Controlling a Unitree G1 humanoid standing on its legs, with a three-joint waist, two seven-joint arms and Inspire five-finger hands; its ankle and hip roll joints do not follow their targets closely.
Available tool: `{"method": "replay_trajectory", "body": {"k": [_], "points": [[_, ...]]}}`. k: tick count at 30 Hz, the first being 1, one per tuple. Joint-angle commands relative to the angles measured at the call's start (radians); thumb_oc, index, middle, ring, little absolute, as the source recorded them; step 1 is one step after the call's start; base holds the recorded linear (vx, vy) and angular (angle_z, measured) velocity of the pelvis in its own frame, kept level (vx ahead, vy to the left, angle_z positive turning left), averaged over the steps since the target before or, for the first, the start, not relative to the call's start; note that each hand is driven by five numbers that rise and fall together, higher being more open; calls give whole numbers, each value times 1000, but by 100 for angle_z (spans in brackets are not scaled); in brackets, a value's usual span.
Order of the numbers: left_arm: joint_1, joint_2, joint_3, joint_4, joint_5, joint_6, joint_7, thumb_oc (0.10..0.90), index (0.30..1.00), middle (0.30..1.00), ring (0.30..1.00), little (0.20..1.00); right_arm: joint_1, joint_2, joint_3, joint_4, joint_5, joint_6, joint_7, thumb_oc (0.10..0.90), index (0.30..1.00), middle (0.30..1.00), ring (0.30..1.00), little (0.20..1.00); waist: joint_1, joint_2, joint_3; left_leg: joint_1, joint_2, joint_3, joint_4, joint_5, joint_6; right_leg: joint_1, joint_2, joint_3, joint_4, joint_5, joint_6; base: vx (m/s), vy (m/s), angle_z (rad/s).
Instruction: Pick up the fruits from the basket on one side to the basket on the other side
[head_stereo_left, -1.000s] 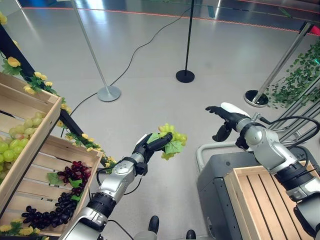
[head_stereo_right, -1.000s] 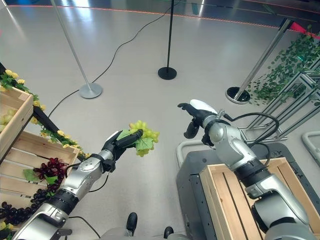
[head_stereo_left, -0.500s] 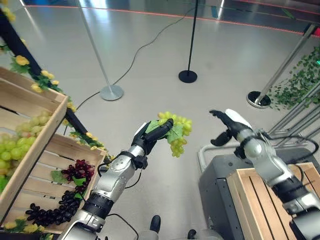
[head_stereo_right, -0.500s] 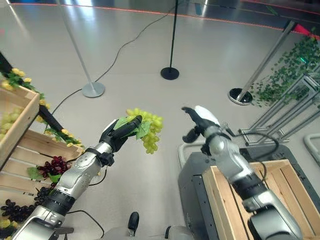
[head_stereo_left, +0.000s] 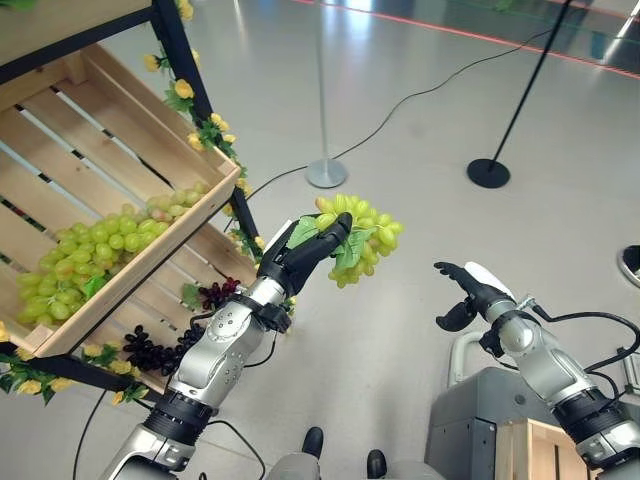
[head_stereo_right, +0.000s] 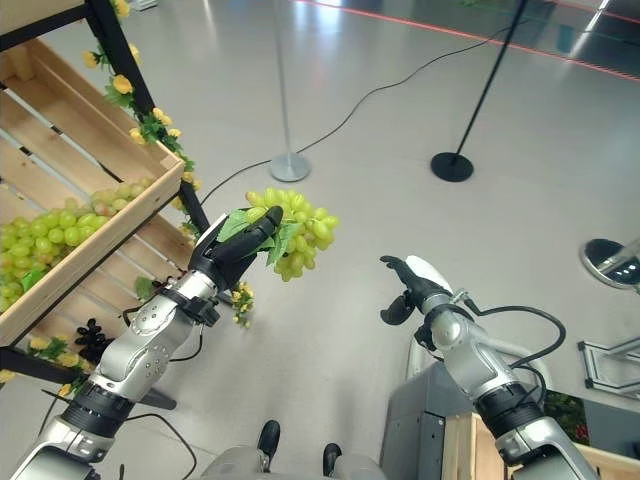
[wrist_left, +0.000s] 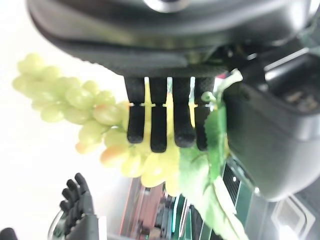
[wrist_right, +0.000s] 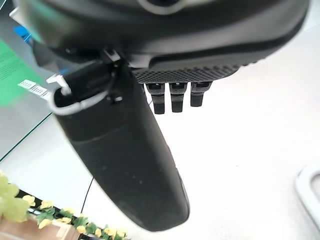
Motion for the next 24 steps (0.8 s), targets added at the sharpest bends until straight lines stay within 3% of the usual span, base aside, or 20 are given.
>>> {"method": "replay_trajectory", "body": {"k": [1,5,13,24], "points": [[-162,-17,94,-96,-70,-165,-51,400,300,300,300,300,-11,-8,-64,-8,13,-91,-75,800,900,900,900,900,-9,-40,-109,84,31,101,-2,-106,-2,-1,-48,-28,-50,116,36,41,79,49],[-158,22,138,-140,-76,-162,-26,400,300,300,300,300,24,-3,-79,-3,29,-81,-76,800,900,900,900,900,-1,-24,-130,112,25,52,-89,-61,-14,12,-48,-32,-101,135,45,40,36,33],[-148,75,187,-203,-80,-187,-12,400,300,300,300,300,64,28,-62,6,14,-73,-78,800,900,900,900,900,16,-9,-145,116,27,27,-118,-48,-19,17,-48,-52,-110,129,47,31,13,14],[-261,265,294,-216,-128,-217,138,400,300,300,300,300,83,47,-36,78,35,-71,-119,800,900,900,900,900,36,11,-166,108,27,12,-129,-36,-25,21,-52,-71,-121,129,52,19,3,7]]}}
